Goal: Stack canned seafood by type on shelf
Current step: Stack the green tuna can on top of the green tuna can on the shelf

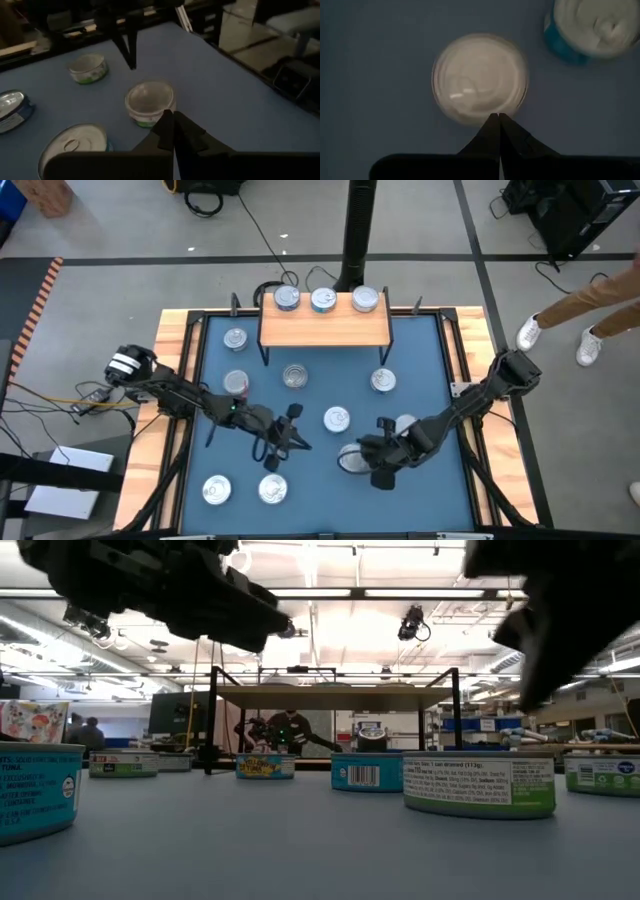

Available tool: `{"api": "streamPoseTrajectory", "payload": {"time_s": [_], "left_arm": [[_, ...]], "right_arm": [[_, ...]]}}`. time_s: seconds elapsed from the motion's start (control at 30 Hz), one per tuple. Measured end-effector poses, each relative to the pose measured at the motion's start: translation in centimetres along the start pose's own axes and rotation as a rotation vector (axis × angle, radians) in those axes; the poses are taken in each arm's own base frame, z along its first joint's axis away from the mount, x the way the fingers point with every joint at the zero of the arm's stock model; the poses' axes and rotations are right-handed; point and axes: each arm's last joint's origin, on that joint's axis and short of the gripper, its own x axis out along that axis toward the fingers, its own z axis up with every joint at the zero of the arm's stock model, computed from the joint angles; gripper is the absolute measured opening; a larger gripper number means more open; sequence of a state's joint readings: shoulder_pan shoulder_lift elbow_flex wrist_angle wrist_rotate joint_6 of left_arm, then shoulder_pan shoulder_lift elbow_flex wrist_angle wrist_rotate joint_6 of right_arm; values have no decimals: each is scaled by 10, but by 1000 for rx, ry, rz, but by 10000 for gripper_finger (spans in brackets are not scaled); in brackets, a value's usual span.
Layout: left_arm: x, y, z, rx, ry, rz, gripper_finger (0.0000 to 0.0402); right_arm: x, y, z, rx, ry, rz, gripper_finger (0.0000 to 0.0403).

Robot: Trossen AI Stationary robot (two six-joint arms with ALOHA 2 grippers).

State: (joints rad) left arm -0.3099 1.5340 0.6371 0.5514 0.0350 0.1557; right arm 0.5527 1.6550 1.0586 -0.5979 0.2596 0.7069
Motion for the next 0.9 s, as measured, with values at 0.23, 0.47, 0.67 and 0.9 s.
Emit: {"api": "streamPoseTrajectory", "payload": {"time_s": [0.23,0.47,0.67,0.9], "left_arm": [[29,1,3,92,88,-35,5],[60,-2,-10,290,150,-63,57],[76,-2,-11,420,154,-66,107],[79,-5,-14,595,203,-69,126]], "right_arm": [[18,-1,-28,62,18,-5,3],[31,-4,-29,89,-56,63,3],[32,-4,-22,79,-106,98,3],[33,-6,-17,59,-127,105,3]]}}
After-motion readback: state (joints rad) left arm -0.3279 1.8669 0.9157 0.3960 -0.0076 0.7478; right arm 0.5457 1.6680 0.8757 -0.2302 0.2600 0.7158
